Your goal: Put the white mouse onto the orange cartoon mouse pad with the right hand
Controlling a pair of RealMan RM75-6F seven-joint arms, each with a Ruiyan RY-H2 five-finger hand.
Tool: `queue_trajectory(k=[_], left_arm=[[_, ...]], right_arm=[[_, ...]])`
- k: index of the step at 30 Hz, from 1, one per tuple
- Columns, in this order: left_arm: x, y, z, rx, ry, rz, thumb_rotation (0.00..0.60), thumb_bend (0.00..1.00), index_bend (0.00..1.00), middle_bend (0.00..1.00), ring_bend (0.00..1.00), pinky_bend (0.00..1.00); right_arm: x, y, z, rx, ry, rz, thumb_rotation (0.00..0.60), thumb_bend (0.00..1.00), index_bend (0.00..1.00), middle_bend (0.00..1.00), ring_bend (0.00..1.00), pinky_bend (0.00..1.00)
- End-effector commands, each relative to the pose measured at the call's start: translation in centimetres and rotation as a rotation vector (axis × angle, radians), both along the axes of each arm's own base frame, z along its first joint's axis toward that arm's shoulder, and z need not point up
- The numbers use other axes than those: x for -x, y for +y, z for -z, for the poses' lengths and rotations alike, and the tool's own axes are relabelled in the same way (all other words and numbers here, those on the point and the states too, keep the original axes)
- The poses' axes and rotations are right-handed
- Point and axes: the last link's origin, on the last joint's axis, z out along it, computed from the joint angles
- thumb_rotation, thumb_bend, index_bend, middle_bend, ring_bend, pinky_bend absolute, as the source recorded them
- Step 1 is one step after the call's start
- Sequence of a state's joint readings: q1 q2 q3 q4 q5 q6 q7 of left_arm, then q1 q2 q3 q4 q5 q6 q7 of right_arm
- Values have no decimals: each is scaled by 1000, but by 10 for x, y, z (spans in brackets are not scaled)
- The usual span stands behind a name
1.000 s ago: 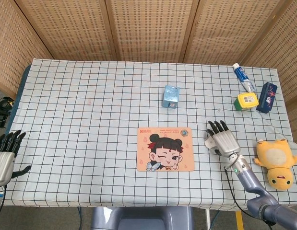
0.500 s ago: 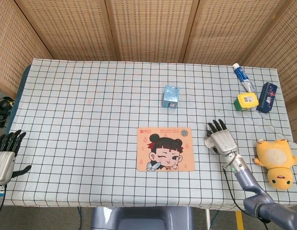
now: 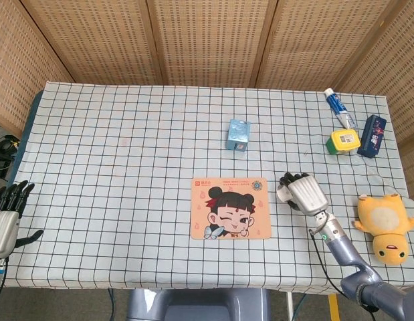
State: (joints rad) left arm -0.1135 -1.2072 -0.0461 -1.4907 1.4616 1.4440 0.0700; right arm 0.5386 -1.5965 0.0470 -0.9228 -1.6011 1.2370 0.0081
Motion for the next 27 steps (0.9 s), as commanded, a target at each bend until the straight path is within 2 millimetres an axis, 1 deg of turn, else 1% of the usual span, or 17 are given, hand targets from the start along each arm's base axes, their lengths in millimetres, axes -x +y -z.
queue_trajectory(k=[1, 5, 6, 8, 10, 13, 16, 17, 22, 27], left_arm=[[0, 0, 0, 0, -1, -1, 600, 0, 0, 0, 0, 0], [1, 1, 0, 2, -1, -2, 600, 0, 0, 0, 0, 0], [1, 0, 0, 2, -2, -3, 600, 0, 0, 0, 0, 0], [1, 0, 0, 3, -4, -5, 600, 0, 0, 0, 0, 0], [2, 0, 0, 3, -5, -6, 600, 0, 0, 0, 0, 0], [3, 1, -1, 2, -8, -9, 600, 0, 0, 0, 0, 0], [4, 1, -2, 0, -12, -13, 600, 0, 0, 0, 0, 0], [4, 2, -2, 0, -15, -16, 600, 0, 0, 0, 0, 0], [7, 4, 0, 8, -17, -28, 600, 0, 0, 0, 0, 0], [10, 6, 2, 19, -20, -41, 600, 0, 0, 0, 0, 0]], right_arm=[[-24, 5, -6, 20, -28, -123, 600, 370, 781, 610, 562, 610], [-46, 11, -7, 27, -45, -216, 600, 369, 782, 611, 563, 610], [-61, 14, -5, 28, -52, -284, 600, 369, 782, 612, 563, 610], [-79, 17, -2, 34, -57, -360, 600, 369, 781, 613, 565, 611], [-93, 18, 4, 33, -51, -410, 600, 370, 781, 614, 565, 612], [-107, 16, 12, 39, -42, -463, 600, 370, 781, 614, 565, 612], [-117, 15, 19, 41, -45, -503, 600, 369, 781, 614, 565, 612], [-122, 14, 23, 47, -29, -539, 600, 369, 781, 614, 565, 612], [-133, 10, 40, 72, 50, -661, 600, 369, 782, 614, 565, 612], [-134, 6, 56, 51, 93, -698, 600, 368, 782, 614, 565, 611]])
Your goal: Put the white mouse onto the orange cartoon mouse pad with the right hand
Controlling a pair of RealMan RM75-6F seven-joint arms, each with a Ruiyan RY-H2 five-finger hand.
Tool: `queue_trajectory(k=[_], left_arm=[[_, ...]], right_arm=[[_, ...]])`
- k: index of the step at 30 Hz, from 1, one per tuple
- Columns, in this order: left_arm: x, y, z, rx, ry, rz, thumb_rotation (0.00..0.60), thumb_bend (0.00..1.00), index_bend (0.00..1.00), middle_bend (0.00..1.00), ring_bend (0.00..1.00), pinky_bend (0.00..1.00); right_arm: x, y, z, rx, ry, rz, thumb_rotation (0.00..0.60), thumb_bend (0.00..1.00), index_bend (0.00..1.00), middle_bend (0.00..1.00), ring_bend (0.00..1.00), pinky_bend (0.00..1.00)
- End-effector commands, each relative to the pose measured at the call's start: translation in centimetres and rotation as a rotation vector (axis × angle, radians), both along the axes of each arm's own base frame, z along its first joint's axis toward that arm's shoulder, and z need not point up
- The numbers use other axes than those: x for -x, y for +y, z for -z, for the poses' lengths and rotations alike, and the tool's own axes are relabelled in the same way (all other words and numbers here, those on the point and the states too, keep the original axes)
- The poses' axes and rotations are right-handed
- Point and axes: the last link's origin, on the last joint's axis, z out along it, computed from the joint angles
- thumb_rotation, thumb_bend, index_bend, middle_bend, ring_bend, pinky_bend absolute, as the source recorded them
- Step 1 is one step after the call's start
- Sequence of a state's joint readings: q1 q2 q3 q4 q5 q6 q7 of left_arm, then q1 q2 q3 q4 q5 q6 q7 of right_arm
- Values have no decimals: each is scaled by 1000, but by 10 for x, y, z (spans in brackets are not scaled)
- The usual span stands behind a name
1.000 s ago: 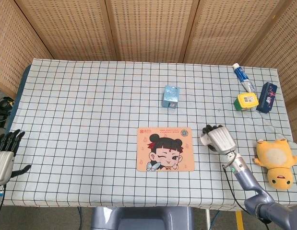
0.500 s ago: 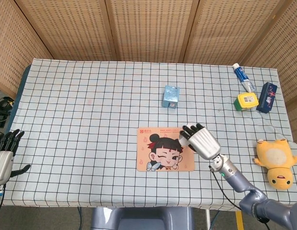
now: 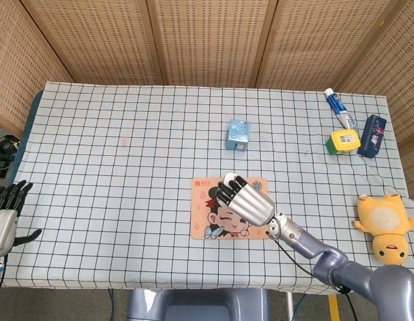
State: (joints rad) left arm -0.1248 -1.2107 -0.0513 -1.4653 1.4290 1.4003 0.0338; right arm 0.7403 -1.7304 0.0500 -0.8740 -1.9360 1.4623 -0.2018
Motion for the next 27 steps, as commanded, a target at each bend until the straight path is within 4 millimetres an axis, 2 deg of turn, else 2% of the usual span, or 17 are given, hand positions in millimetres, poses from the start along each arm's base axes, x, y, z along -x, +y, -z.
queue_trajectory(k=[1, 7, 27], left_arm=[[1, 1, 1, 5, -1, -5, 600, 0, 0, 0, 0, 0], [2, 3, 3, 11, -4, -8, 600, 0, 0, 0, 0, 0], [2, 3, -3, -13, -14, -12, 600, 0, 0, 0, 0, 0]], right_arm=[[-6, -1, 16, -13, 41, -55, 600, 367, 782, 614, 565, 612], [-4, -1, 34, -35, 85, -77, 600, 368, 782, 614, 565, 612], [18, 10, 70, -117, 213, -108, 600, 367, 783, 614, 565, 611]])
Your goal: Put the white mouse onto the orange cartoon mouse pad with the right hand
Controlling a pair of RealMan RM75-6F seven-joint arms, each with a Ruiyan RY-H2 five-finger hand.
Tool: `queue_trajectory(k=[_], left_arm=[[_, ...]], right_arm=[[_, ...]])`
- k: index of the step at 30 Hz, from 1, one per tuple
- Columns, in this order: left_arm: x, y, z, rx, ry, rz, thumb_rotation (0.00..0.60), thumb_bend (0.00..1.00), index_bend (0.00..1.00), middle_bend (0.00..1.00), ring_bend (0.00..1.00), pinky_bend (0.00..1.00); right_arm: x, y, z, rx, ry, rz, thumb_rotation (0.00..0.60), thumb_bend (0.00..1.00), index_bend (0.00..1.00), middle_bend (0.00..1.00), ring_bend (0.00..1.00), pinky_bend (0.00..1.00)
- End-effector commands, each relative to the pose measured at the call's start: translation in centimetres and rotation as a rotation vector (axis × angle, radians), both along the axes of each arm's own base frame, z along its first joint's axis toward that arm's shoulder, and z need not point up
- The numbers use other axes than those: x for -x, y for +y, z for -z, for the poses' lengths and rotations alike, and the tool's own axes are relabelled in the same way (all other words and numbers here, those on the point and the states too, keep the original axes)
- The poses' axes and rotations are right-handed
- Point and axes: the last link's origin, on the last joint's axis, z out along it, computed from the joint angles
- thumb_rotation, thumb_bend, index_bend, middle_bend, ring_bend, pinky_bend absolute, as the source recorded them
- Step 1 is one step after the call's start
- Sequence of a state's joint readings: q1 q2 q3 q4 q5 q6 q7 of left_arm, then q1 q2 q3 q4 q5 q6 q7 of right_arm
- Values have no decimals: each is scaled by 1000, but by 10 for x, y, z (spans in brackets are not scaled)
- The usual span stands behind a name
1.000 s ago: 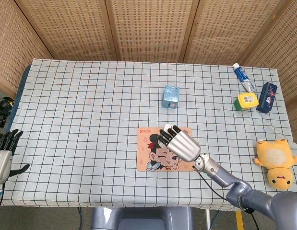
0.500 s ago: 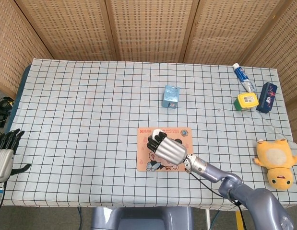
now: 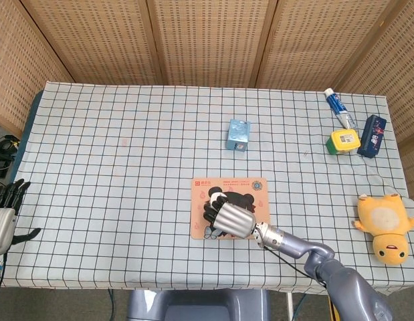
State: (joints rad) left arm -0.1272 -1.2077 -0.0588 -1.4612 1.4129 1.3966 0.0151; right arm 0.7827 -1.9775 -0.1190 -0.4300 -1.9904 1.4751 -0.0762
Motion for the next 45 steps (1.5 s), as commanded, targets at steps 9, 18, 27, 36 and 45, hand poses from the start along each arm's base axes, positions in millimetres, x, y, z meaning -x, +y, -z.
queue_trajectory(k=[9, 18, 27, 36, 45], left_arm=[[-1, 0, 2, 6, 3, 2, 600, 0, 0, 0, 0, 0], [-2, 0, 3, 8, 6, 4, 600, 0, 0, 0, 0, 0], [-2, 0, 4, 9, 7, -1, 600, 0, 0, 0, 0, 0], [-2, -1, 1, 1, 2, 2, 600, 0, 0, 0, 0, 0], [-4, -1, 0, -10, -6, 13, 600, 0, 0, 0, 0, 0]], right_arm=[[12, -5, 1, -10, 104, -48, 600, 367, 784, 612, 565, 609], [23, -9, -6, 15, 140, -45, 600, 357, 779, 592, 550, 585], [28, -14, -7, 61, 164, -21, 600, 256, 378, 186, 87, 113], [28, -13, -15, 89, 159, -37, 600, 242, 242, 58, 0, 0], [46, -20, -60, 217, 68, 46, 600, 242, 239, 68, 0, 0]])
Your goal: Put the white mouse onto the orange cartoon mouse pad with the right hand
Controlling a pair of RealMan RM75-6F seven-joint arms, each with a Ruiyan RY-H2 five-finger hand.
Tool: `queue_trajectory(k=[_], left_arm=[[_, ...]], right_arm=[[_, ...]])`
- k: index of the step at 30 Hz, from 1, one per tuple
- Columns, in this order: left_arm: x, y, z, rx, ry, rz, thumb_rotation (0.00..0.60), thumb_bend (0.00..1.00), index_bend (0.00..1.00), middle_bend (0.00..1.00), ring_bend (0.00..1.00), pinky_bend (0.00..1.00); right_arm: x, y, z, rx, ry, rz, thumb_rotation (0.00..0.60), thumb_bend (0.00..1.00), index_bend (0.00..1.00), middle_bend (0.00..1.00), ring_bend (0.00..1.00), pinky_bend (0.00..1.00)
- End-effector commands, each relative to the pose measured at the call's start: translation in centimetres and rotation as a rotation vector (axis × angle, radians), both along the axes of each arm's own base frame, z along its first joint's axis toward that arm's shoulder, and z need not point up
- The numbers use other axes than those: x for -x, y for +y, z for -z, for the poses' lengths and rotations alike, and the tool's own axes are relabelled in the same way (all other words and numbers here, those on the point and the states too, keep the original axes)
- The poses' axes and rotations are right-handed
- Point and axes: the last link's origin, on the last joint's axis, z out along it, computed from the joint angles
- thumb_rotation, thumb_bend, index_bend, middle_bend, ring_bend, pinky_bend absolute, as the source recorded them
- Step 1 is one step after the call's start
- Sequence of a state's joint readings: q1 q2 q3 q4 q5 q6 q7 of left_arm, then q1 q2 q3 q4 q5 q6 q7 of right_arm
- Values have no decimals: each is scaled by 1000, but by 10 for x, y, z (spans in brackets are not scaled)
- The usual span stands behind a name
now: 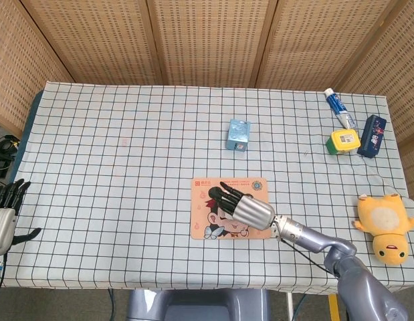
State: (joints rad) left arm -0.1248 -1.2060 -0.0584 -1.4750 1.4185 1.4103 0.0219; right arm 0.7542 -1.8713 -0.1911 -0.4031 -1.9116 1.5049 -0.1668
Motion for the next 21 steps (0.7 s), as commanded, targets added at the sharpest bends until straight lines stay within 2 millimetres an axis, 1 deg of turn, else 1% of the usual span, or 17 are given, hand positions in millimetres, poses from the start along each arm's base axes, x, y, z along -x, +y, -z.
queue_trajectory(k=[1, 4, 5, 7, 10, 13, 18, 21], left_arm=[[-1, -1, 0, -2, -3, 6, 600, 0, 0, 0, 0, 0], [-2, -1, 1, -1, -3, 10, 600, 0, 0, 0, 0, 0], [-2, -2, 1, -1, -3, 10, 600, 0, 0, 0, 0, 0], [-2, -2, 1, -1, -5, 12, 600, 0, 0, 0, 0, 0], [-3, -3, 1, -3, -5, 16, 600, 0, 0, 0, 0, 0], [-4, -4, 1, -4, -5, 21, 600, 0, 0, 0, 0, 0], [-4, -4, 1, -3, -9, 24, 600, 0, 0, 0, 0, 0], [-5, -5, 3, 4, -7, 31, 600, 0, 0, 0, 0, 0]], right_arm=[[9, -2, -24, 79, -95, 68, 600, 241, 244, 80, 0, 0], [24, 5, -51, 139, -304, 220, 600, 242, 248, 85, 0, 0], [29, 9, -57, 149, -362, 267, 600, 241, 247, 81, 0, 0], [38, 16, -64, 157, -457, 351, 600, 240, 242, 75, 0, 0], [56, 38, -75, 145, -653, 537, 600, 237, 215, 70, 0, 0], [69, 57, -84, 129, -762, 674, 600, 229, 173, 44, 0, 0], [82, 76, -95, 127, -800, 787, 600, 225, 126, 1, 0, 0], [95, 96, -106, 146, -796, 875, 600, 225, 124, 0, 0, 0]])
